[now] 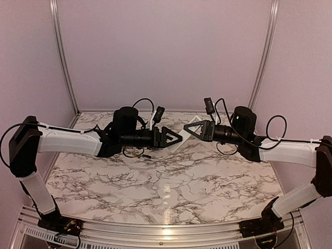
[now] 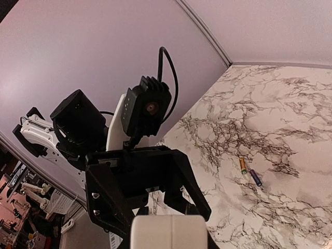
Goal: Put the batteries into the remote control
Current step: Remove the battery cover from the remote control.
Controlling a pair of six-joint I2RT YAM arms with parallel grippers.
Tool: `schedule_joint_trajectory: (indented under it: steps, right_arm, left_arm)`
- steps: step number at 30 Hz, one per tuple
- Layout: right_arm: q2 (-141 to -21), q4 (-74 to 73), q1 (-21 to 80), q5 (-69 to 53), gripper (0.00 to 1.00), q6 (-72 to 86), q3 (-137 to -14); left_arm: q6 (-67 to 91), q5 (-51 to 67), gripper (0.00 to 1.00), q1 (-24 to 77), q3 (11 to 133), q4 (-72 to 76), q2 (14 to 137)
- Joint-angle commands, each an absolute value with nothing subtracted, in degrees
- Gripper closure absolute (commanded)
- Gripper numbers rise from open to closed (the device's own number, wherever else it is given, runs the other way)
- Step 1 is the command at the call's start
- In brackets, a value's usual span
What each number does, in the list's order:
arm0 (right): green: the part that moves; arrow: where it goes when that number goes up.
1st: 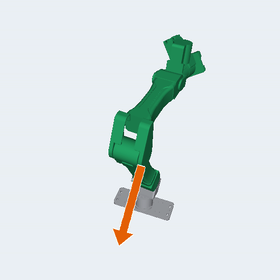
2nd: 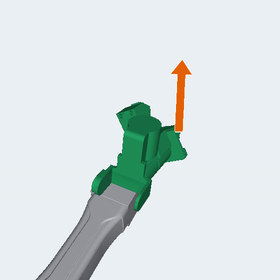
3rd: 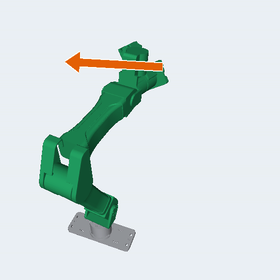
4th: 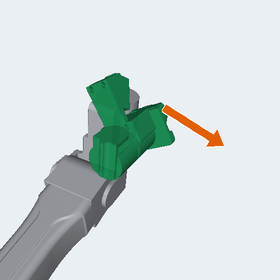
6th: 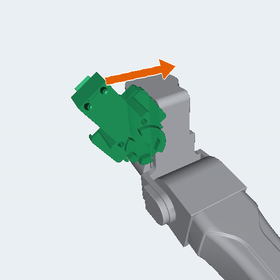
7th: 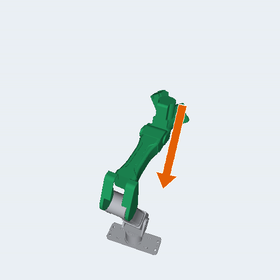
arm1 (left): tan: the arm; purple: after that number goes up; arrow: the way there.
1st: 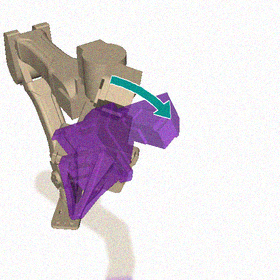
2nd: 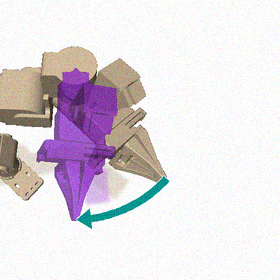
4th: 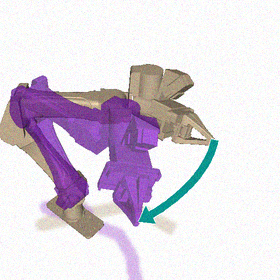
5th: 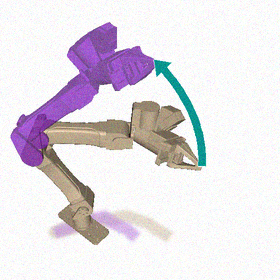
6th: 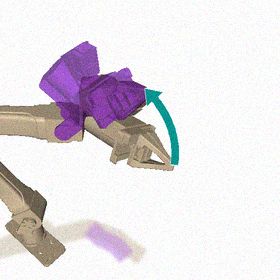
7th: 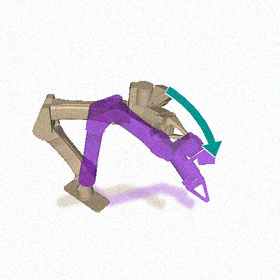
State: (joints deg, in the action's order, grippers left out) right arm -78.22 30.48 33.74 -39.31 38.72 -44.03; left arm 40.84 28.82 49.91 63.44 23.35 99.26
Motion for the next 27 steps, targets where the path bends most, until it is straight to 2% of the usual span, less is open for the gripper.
schedule_joint_trajectory:
  steps: [1, 4, 14, 21, 23, 27]
  right_arm:
    - [-77.4, 34.4, 33.3, -34.8, 1.00, 40.5, -43.9]
    - [-77.2, 36.6, 33.2, -33.7, 1.00, 42.0, -42.9]
    - [-76.5, 41.8, 33.1, -32.8, 1.00, 45.6, -40.6]
    - [-76.0, 44.8, 31.8, -33.8, 1.00, 48.2, -39.6]
    - [-76.2, 45.5, 31.6, -34.2, 1.00, 48.8, -39.4]
    - [-76.4, 46.1, 31.5, -34.6, 1.00, 49.4, -39.5]
  left_arm:
    - [45.7, 27.6, 0.30, 49.7, 61.6, 29.7, 99.9]
    - [47.9, 27.3, 0.34, 49.6, 60.1, 32.5, 100.1]
    - [52.6, 26.5, 0.60, 48.8, 57.9, 38.2, 101.2]
    - [51.7, 27.4, 0.70, 48.6, 56.9, 38.6, 101.0]
    - [51.4, 27.5, 0.70, 48.6, 56.7, 38.6, 100.7]
    - [51.1, 27.6, 0.51, 48.6, 57.2, 37.8, 100.6]
